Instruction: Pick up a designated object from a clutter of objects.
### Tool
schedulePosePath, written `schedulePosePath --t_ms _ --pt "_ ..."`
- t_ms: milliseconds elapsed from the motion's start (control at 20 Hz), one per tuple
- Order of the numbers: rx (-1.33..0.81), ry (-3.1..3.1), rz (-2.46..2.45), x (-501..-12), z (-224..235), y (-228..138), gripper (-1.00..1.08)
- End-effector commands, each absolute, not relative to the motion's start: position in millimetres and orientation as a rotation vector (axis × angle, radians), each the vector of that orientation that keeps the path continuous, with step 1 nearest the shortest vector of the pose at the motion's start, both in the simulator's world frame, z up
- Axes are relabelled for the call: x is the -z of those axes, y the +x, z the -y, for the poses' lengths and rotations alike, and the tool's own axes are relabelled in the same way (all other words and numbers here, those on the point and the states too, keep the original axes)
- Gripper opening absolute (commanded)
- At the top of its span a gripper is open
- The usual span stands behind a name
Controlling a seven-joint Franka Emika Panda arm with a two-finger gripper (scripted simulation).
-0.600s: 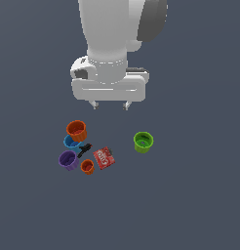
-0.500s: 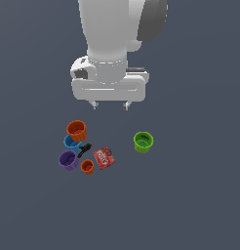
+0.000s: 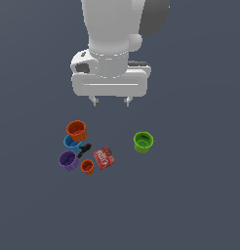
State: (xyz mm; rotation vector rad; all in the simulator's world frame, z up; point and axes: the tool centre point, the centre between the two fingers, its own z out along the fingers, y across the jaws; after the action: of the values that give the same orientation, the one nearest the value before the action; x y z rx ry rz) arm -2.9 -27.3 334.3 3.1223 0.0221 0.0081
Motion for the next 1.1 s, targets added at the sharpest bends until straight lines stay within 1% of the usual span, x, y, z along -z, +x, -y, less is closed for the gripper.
schedulePosePath --t_ms 0,300,550,800,1050 --pt "-0.007 3.122 -0.022 -334 28 -3 1.0" --pt "-0.006 3.127 0.021 -322 33 7 1.0" --pt "-0.005 3.134 0.098 -302 42 22 1.0" --pt "-0.003 3.137 0.211 -269 58 43 1.0" --pt "-0.002 3.13 0.357 -224 79 65 1.0"
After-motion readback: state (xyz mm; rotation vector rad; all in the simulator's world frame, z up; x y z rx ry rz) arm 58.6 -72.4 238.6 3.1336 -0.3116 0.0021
